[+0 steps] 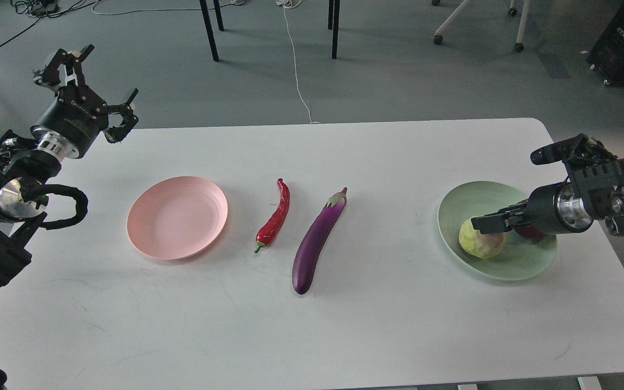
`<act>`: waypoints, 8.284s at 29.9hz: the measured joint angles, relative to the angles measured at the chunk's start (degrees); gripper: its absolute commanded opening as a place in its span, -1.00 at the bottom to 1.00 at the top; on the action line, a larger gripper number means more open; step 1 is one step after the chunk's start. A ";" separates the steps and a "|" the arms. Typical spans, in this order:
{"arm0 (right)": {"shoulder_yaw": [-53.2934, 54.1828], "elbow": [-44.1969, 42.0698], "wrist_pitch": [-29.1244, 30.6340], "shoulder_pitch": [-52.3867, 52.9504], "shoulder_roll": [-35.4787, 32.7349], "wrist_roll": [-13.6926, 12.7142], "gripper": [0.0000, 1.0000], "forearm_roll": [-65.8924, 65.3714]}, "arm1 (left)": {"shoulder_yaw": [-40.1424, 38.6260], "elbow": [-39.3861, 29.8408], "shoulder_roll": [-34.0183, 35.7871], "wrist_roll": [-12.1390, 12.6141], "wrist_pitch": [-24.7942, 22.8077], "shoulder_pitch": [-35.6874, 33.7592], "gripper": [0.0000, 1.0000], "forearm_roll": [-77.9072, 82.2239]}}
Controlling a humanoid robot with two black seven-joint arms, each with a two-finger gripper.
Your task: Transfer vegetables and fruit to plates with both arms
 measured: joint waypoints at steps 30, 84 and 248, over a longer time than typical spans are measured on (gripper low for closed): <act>94.36 -12.52 1.14 -36.82 -14.60 -0.02 0.94 22.98 | 12.93 -27.43 4.87 0.13 0.00 -12.70 0.96 75.50; 122.95 -26.18 34.64 -61.19 -6.52 0.00 0.96 51.89 | 31.85 -18.53 -20.70 12.30 6.53 -8.88 -0.60 112.56; 122.09 -46.22 34.63 -44.80 -0.57 -5.00 0.97 51.09 | -1.63 0.59 -5.50 3.75 5.28 -10.55 0.96 -5.92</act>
